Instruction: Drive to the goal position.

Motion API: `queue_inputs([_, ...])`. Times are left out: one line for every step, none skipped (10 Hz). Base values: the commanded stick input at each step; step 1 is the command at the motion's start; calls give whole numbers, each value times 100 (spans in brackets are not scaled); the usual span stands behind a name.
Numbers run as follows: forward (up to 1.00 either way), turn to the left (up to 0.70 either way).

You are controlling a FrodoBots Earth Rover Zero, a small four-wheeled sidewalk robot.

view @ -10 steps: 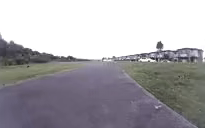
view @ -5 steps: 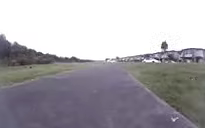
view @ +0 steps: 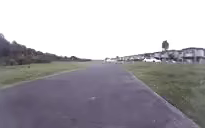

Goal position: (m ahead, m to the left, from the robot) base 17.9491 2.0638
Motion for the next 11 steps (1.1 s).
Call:
queue_inputs([70,2])
queue_inputs([70,2])
queue_inputs([70,2])
queue_inputs([70,2])
queue_inputs([70,2])
queue_inputs([70,2])
queue_inputs([70,2])
queue_inputs([70,2])
queue_inputs([70,3])
queue_inputs([70,2])
queue_inputs([70,2])
